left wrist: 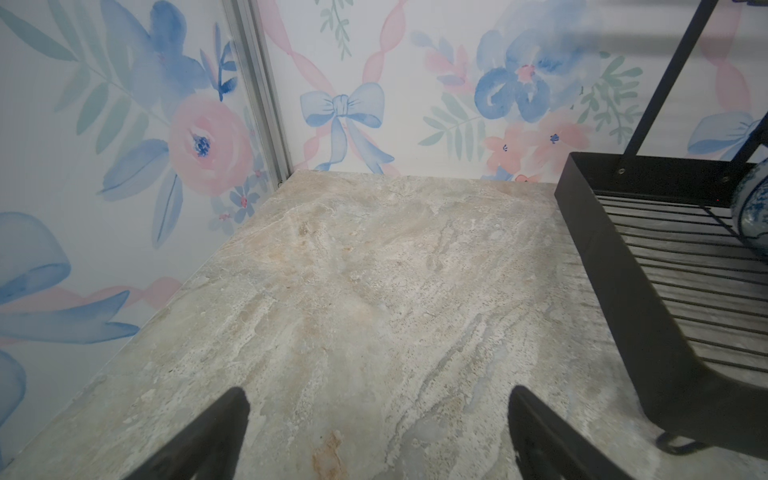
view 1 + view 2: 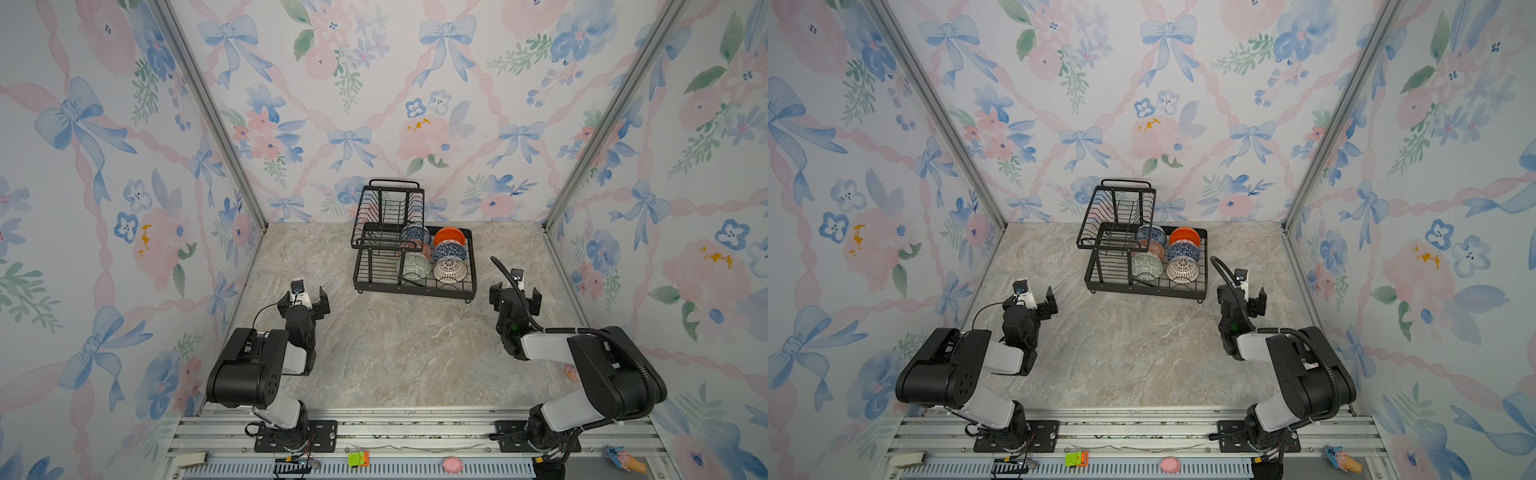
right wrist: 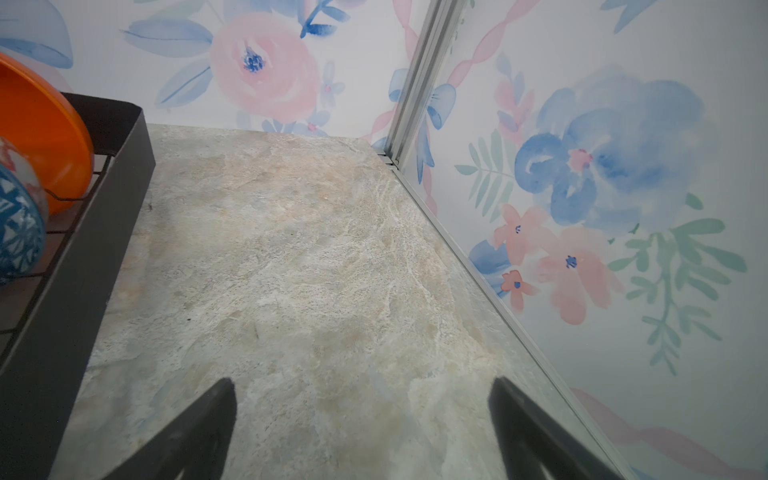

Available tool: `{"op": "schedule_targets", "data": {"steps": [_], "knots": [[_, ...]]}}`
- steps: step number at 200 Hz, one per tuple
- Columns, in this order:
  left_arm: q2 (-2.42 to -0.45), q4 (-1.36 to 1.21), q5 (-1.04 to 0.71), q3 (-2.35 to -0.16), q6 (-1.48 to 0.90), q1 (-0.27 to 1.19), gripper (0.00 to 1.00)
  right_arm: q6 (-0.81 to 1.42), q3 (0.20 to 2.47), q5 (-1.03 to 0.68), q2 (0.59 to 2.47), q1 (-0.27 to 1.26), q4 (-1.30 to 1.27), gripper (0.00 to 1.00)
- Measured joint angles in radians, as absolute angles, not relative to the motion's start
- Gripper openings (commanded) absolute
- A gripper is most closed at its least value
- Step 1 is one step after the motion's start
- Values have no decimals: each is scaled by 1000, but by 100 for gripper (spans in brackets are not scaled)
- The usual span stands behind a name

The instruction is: Load the bowls into the dish rack

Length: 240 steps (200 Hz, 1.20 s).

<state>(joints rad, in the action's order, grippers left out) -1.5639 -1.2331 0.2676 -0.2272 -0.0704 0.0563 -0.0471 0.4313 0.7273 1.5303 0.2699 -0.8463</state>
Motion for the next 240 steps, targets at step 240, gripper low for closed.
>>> {"op": "schedule_targets", "data": {"steps": [240], "knots": [[-1564, -1233, 268, -227, -70, 57, 98, 3, 344, 414, 1551, 127, -984, 97]]}}
